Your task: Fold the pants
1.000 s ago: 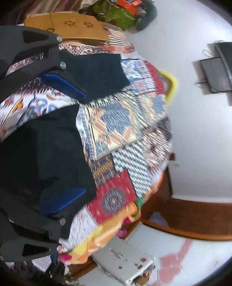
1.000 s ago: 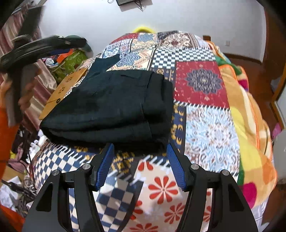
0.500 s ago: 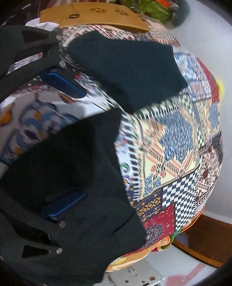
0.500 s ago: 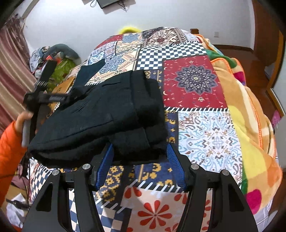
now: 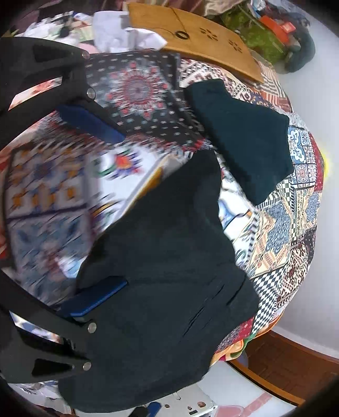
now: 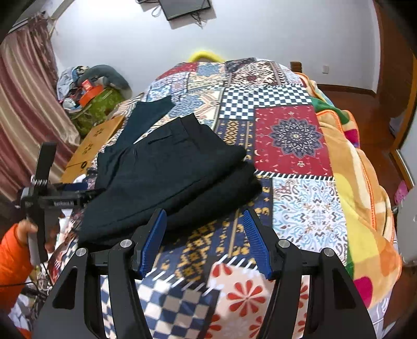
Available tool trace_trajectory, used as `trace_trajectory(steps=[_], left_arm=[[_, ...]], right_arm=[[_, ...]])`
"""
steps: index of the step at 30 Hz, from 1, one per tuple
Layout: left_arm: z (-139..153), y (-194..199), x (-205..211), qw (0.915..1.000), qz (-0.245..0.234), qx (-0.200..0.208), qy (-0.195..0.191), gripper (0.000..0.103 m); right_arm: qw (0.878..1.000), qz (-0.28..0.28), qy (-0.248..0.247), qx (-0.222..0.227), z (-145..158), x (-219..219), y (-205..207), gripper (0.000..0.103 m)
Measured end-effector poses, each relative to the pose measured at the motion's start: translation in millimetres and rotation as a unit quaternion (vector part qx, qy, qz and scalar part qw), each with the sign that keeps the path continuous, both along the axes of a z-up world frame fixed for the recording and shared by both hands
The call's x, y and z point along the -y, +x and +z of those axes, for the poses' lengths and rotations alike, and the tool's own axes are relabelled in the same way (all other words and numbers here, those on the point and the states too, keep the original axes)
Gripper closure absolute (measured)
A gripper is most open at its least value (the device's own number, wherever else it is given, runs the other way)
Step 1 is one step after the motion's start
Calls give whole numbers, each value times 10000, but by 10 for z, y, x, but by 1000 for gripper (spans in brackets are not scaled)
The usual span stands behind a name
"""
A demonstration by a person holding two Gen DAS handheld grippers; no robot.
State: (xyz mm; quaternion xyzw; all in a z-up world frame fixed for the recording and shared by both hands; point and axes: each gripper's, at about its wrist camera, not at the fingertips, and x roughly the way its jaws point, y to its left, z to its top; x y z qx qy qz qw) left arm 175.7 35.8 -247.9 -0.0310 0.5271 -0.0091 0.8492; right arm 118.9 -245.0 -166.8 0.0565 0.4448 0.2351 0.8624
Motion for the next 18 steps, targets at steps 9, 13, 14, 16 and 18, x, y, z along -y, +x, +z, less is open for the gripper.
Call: trace_trajectory(steps=[9, 13, 14, 16, 18], left_arm=[[241, -300, 391, 9980, -495, 106, -379, 0], [533, -283, 104, 9974, -120, 702, -108, 0], [554, -244, 21, 9972, -37, 745, -39, 0], [488, -140, -105, 9979, -20, 638, -61, 0], [270, -29, -168, 9997, -75, 224, 109, 0]], right_arm=[[9996, 200, 4, 177, 102, -95, -125, 46], [9995, 279, -140, 48, -55, -153, -118, 46], [9995, 281, -137, 9, -81, -151, -127, 46], [9995, 300, -107, -91, -165, -159, -129, 47], [9992, 354, -127, -97, -221, -170, -139, 52]])
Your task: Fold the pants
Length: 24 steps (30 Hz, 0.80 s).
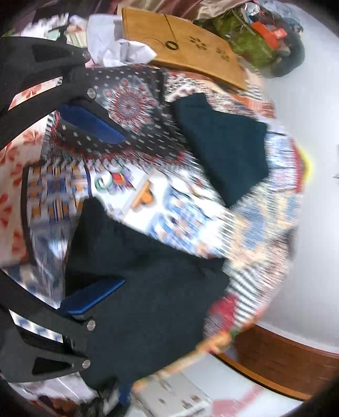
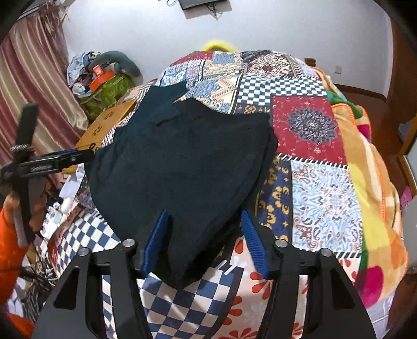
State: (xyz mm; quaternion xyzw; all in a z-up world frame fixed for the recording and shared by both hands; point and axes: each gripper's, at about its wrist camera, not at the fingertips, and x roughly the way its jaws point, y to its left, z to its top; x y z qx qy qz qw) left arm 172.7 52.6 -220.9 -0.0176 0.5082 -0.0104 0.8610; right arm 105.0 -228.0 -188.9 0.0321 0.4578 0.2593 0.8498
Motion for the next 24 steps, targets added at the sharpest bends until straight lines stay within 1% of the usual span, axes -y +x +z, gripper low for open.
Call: trace_trajectory(steps=[1, 2, 3, 5, 6, 8, 10, 12, 13, 15, 17, 19, 20, 22, 23, 24], left_arm=[[-127, 14, -10, 9998, -76, -164, -41, 0], [-212, -11, -26, 9996, -118, -198, -163, 0], [-232, -53, -63, 9994, -77, -144, -299, 0], [-236, -111, -134, 9984, 39, -200, -525, 0], [-247, -146, -161, 9978, 103, -227, -620, 0], [-266, -216, -186, 9972, 166, -257, -684, 0], [-253, -262, -175, 9978, 205, -239, -591, 0], [-193, -304, -154, 9989, 247, -182, -366, 0], [-158, -314, -158, 9994, 291, -135, -156, 0], [-89, -293, -214, 9990, 371, -46, 237, 0], [4, -238, -297, 9977, 499, 25, 460, 0], [133, -154, -346, 9979, 463, 130, 424, 0], [219, -96, -352, 9982, 421, 228, 354, 0], [370, 35, -303, 9986, 279, 407, 198, 0], [440, 124, -233, 9987, 147, 482, 122, 0], [489, 232, -148, 9985, -16, 538, 63, 0]], right_arm=[[10000, 2, -50, 40, -26, -9, 3, 53], [9999, 16, -74, 70, -38, -17, 1, 56], [9999, 47, -108, 73, -48, -26, 1, 61], [9996, 110, -239, 103, -51, -47, 18, 65], [9994, 149, -288, 119, -49, -57, 20, 70], [9983, 214, -507, 213, -51, -63, 55, 76], [9981, 230, -549, 147, -92, -24, 140, 77], [9979, 100, -639, 93, -153, 25, 229, 79], [9976, 47, -683, 73, -188, 54, 288, 79], [9984, -15, -569, -72, -219, 112, 394, 79], [9973, -81, -727, 15, -209, 117, 459, 79], [9959, -182, -879, 58, -199, 137, 542, 79], [9962, -230, -837, 37, -185, 163, 575, 79], [9981, -390, -485, -44, -127, 264, 665, 78], [9985, -474, -243, -106, -88, 323, 725, 78], [9984, -525, -120, -145, -62, 347, 780, 77]])
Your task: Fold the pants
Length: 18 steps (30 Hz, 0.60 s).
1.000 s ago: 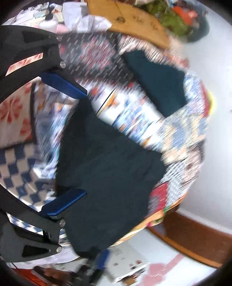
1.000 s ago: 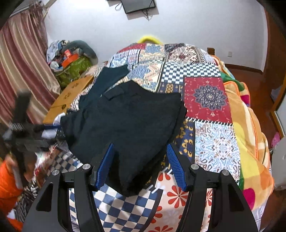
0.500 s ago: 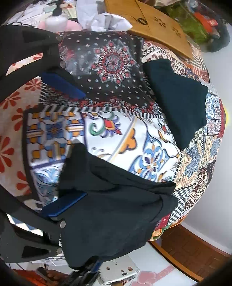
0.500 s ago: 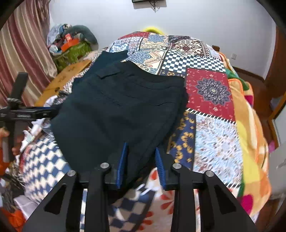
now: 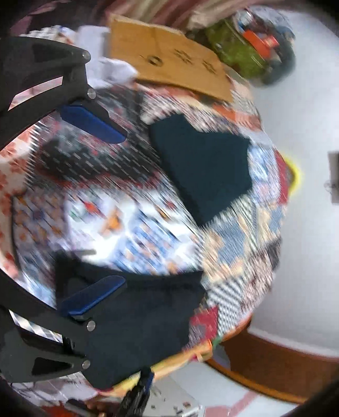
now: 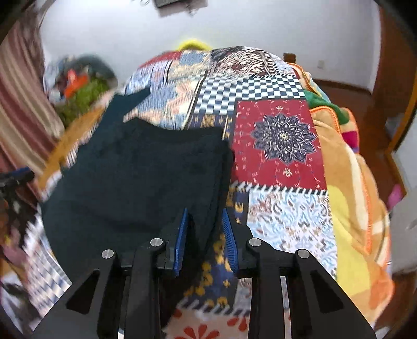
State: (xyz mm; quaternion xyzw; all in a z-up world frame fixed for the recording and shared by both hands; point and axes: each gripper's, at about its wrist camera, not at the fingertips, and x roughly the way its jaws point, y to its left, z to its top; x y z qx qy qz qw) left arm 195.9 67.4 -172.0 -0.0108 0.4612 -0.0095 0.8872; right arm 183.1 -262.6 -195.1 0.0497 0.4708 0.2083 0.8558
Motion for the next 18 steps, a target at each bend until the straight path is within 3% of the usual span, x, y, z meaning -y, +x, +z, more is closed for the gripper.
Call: trace_trajectory(steps=[4, 8, 11, 13, 14, 18], left_arm=[[-20, 441, 398, 9977, -655, -68, -187, 0], [-326, 904, 776, 9914, -1166, -548, -239, 0], [-596, 1151, 972, 9827, -1540, -1009, -224, 30], [-682, 1235, 1028, 9802, -1611, -1102, -326, 31], [-700, 1254, 1033, 9808, -1621, -1043, -307, 31], [-766, 1267, 975, 9825, -1537, -975, -396, 28]], right_arm=[[9999, -48, -87, 51, 25, -59, 216, 75], [9998, 86, -69, -138, -78, -185, 460, 73], [9995, 253, -66, -155, -158, -264, 589, 73], [9993, 311, -174, -88, -199, -304, 644, 75], [9992, 332, -238, -43, -220, -320, 660, 81], [9985, 389, -395, -36, -349, -337, 725, 83]])
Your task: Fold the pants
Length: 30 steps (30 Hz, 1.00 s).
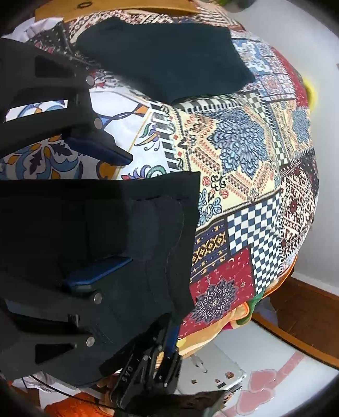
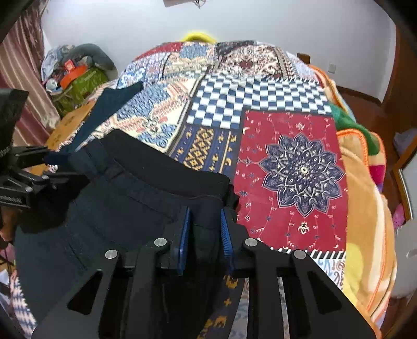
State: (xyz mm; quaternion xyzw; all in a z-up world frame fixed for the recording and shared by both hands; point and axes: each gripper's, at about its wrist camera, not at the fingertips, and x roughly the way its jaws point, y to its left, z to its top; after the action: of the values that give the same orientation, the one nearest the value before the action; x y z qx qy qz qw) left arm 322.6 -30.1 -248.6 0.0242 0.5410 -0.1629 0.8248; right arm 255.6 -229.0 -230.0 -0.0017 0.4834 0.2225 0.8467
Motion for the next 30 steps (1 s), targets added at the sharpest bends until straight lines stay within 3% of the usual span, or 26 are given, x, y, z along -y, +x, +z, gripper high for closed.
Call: trace_trajectory(steps=[3, 8, 10, 12, 14, 21, 26, 30], left_arm=[[-5, 11, -35, 9999, 103, -57, -101, 28], [300, -105, -117, 9995, 249, -134, -157, 28], [400, -175, -155, 9993, 236, -131, -256, 26], [454, -254, -187, 9993, 293, -61, -211, 11], [422, -322, -190, 9995, 279, -70, -145, 9], [-13, -322, -131, 9958, 166, -848, -304, 7], [-81, -237, -8, 9961, 66, -860, -197, 4], [-112, -141, 83, 9955, -7, -918, -234, 4]], right_arm=[[9998, -9, -103, -161, -54, -29, 27, 83], [9999, -82, -117, -26, 286, 79, -99, 79], [10000, -64, 37, -26, 398, 153, -198, 59], [9996, -114, 239, 5, 486, 210, -314, 45], [9990, -171, 420, -3, 532, 253, -453, 39], [9953, -158, 590, -753, 179, 87, -557, 39], [9899, -165, 879, -1098, 13, 145, -493, 34], [9790, -191, 1307, -1553, -158, 220, -357, 32]])
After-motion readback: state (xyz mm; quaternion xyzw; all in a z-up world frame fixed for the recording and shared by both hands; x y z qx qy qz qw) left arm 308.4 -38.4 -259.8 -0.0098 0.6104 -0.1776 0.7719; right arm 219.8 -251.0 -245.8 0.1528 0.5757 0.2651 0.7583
